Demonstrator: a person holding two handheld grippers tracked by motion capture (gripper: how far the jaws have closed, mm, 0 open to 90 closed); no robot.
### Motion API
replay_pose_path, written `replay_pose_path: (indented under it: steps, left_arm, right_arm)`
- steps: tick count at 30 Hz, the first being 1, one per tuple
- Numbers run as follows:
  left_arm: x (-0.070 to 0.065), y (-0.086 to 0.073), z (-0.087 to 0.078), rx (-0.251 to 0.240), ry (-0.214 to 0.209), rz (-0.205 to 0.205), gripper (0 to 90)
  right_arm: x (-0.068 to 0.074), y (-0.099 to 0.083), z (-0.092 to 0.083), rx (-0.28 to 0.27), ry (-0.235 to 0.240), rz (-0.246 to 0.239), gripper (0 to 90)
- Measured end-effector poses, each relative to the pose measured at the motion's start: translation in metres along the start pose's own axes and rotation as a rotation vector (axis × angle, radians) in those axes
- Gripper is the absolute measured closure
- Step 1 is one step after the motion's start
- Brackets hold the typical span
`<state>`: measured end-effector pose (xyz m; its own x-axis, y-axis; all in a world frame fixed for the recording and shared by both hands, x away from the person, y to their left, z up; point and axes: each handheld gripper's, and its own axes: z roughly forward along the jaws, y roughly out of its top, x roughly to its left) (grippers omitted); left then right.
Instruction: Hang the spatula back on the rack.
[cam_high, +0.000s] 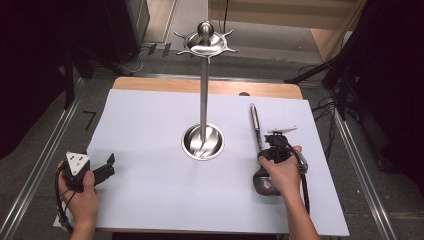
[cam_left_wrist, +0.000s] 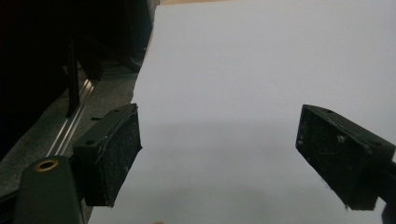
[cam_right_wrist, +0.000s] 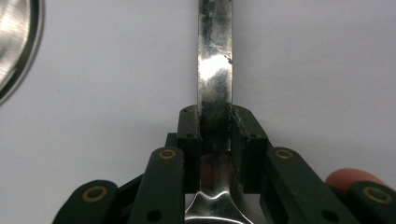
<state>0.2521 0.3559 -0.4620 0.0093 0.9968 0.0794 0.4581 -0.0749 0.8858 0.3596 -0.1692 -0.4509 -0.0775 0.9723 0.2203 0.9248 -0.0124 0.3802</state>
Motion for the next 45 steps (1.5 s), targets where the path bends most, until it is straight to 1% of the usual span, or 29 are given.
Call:
replay_pose_path:
  steps: [1,2,3,5,6,7,9,11,12,13,14,15,16,17,21,22,24,25,27,30,31,32,33,34,37,38,42,43,45]
  left_arm:
    - [0.0,0.0,0.0,-0.002,0.0,0.003,15.1]
    - [0.0,0.0,-0.001,-0.004,-0.004,-0.003,15.1]
    - [0.0,0.0,-0.001,-0.004,-0.004,-0.003,15.1]
    - [0.001,0.0,-0.001,-0.006,-0.007,-0.008,15.1]
    - [0.001,0.0,-0.001,-0.006,-0.007,-0.008,15.1]
    - [0.001,0.0,-0.001,-0.008,-0.007,-0.007,15.1]
    - [0.001,0.0,-0.001,-0.009,-0.008,-0.004,15.1]
    - [0.001,0.0,-0.002,-0.008,-0.008,0.0,15.1]
    - [0.001,0.0,-0.002,-0.008,-0.008,0.0,15.1]
    - [0.001,0.0,-0.002,-0.008,-0.008,0.0,15.1]
    - [0.001,0.0,-0.002,-0.009,-0.009,0.0,15.1]
    - [0.001,0.0,-0.002,-0.009,-0.008,0.0,15.1]
    - [0.001,0.0,-0.002,-0.008,-0.007,0.0,15.1]
    - [0.0,0.0,-0.002,-0.008,-0.007,0.001,15.1]
    - [0.0,0.0,-0.002,-0.008,-0.006,0.001,15.1]
    - [0.0,0.0,-0.002,-0.008,-0.006,0.002,15.1]
    - [0.0,0.0,-0.001,-0.006,-0.006,0.003,15.1]
    - [0.0,0.0,-0.001,-0.002,-0.005,0.004,15.1]
    - [0.0,0.0,-0.001,-0.001,-0.004,0.006,15.1]
    - [0.0,0.0,-0.001,0.002,-0.003,0.007,15.1]
    - [0.0,0.0,-0.001,0.002,-0.003,0.007,15.1]
    - [0.0,0.0,0.0,0.003,-0.003,0.001,15.1]
    - [0.0,0.0,0.0,0.003,-0.003,0.001,15.1]
    - [0.0,0.0,0.0,0.004,-0.001,0.001,15.1]
    - [0.001,0.0,0.0,-0.002,-0.007,-0.004,15.1]
    - [0.001,0.0,0.0,0.002,-0.009,-0.005,15.1]
    - [0.001,0.0,-0.001,-0.006,-0.008,-0.01,15.1]
    - [0.001,0.0,-0.001,-0.01,-0.009,-0.012,15.1]
    - [0.002,0.0,-0.001,-0.002,-0.008,-0.012,15.1]
  right_arm:
    - [0.0,0.0,0.0,0.0,0.0,0.0,76.6]
    - [-0.001,-0.003,-0.001,-0.016,0.023,-0.004,76.6]
    - [-0.001,-0.003,-0.001,-0.016,0.023,-0.004,76.6]
    - [-0.001,-0.007,-0.001,-0.052,0.039,-0.025,76.7]
    - [-0.001,-0.007,-0.001,-0.052,0.039,-0.025,76.7]
    - [0.0,-0.009,-0.003,-0.078,0.045,-0.035,76.6]
    - [0.002,-0.011,-0.004,-0.101,0.057,-0.059,76.6]
    - [0.004,-0.013,-0.007,-0.115,0.085,-0.072,76.6]
    - [0.004,-0.013,-0.007,-0.115,0.085,-0.072,76.6]
    - [0.004,-0.017,-0.009,-0.141,0.08,-0.081,76.6]
    - [0.004,-0.017,-0.009,-0.141,0.08,-0.081,76.6]
    - [0.003,-0.019,-0.01,-0.162,0.077,-0.083,76.6]
    - [0.003,-0.019,-0.01,-0.162,0.077,-0.083,76.6]
    - [0.0,-0.02,-0.011,-0.179,0.092,-0.077,76.6]
    - [-0.004,-0.023,-0.013,-0.208,0.115,-0.088,76.7]
    - [-0.006,-0.024,-0.016,-0.228,0.154,-0.094,76.7]
    - [-0.006,-0.025,-0.017,-0.24,0.166,-0.099,76.7]
    - [-0.006,-0.028,-0.02,-0.271,0.177,-0.124,76.7]
    - [-0.006,-0.03,-0.023,-0.307,0.185,-0.143,76.7]
    - [-0.006,-0.031,-0.025,-0.348,0.209,-0.151,76.7]
    - [-0.006,-0.031,-0.025,-0.348,0.209,-0.151,76.7]
    - [-0.007,-0.033,-0.026,-0.38,0.236,-0.158,76.7]
    - [-0.006,-0.034,-0.026,-0.394,0.246,-0.167,76.7]
    - [-0.006,-0.034,-0.026,-0.394,0.246,-0.167,76.7]
    - [-0.002,-0.037,-0.028,-0.444,0.28,-0.204,76.7]
    - [-0.002,-0.037,-0.028,-0.444,0.28,-0.204,76.7]
    - [0.001,-0.039,-0.03,-0.486,0.299,-0.223,76.7]
    - [0.001,-0.04,-0.031,-0.514,0.299,-0.238,76.7]
    - [0.002,-0.041,-0.032,-0.519,0.304,-0.235,76.7]
